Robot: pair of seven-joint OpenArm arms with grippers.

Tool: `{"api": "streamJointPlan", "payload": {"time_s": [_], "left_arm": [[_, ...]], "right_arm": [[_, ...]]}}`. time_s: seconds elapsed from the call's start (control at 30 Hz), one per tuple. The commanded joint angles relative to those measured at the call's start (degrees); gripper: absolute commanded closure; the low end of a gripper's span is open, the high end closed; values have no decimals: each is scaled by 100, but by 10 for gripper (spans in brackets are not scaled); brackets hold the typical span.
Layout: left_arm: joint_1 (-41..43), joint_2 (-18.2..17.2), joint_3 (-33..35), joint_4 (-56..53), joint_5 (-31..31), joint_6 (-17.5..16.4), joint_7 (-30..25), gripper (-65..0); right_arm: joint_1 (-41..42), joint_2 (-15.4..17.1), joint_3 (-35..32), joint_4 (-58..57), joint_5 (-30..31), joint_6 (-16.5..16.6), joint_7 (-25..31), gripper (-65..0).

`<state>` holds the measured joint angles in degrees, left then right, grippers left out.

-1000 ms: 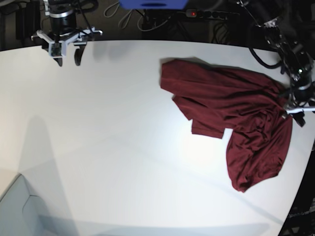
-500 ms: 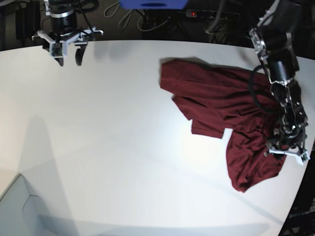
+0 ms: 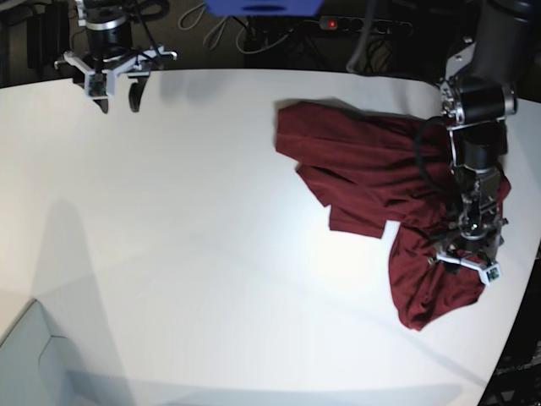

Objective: Layout the t-shirt on the table in an organized manner, then fold the t-shirt properly
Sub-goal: 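Lift the grasped shirt with the left gripper and drag it across the table, then swing the held shirt with the left gripper to shake it out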

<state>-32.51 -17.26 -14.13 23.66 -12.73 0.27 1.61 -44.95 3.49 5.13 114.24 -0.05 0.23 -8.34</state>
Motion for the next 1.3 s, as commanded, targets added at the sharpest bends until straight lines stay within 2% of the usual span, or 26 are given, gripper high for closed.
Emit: {"api": "streamJointPlan", "payload": {"time_s": [0.0, 0.07, 0.13, 0.23, 0.3, 0.33, 0.43, 0.63, 0.8, 0.97, 1.07, 1.27], "left_arm": [[-164, -72, -7, 3, -15, 30, -183, -378], [-111, -72, -33, -155, -24, 30, -200, -348], [-50, -72, -42, -190, -32, 12, -209, -248], [-50, -72, -59, -164, -41, 30, -209, 0], [-59, -81, -121, 12, -50, 30, -156, -7], [-50, -90, -262, 214, -120, 39, -156, -34], [91, -116, -596, 997, -314, 39, -16, 0], [460, -63, -912, 3722, -437, 39, 1224, -3], [873, 482, -605, 6131, -402, 39, 1910, -3], [1427, 1115, 433, 7344, -314, 47, 2200, -3], [1673, 1519, 1391, 7326, 363, 47, 2191, -3], [2025, 2029, 3510, 6693, 1664, 39, 2173, -4]], "right_arm": [[-55, 25, 19, 89, -17, 8, 161, -306], [-55, 25, 19, 89, -17, 8, 161, -306], [-55, 25, 19, 89, -25, 8, 161, -306], [-46, 25, 19, 80, -25, 8, 161, -306], [-46, 43, 19, 80, -25, 8, 161, -306], [-46, 51, 19, 80, -25, 8, 161, -306], [-46, 51, 19, 80, -25, 8, 161, -306], [25, 60, 19, 80, -25, 8, 161, -306], [112, 60, 19, 80, -25, 8, -76, -306], [130, 60, 28, 80, -25, 8, -182, -306], [112, 60, 98, 89, -25, 8, -182, -306], [104, 25, 529, 89, -25, 8, -182, -306]]}}
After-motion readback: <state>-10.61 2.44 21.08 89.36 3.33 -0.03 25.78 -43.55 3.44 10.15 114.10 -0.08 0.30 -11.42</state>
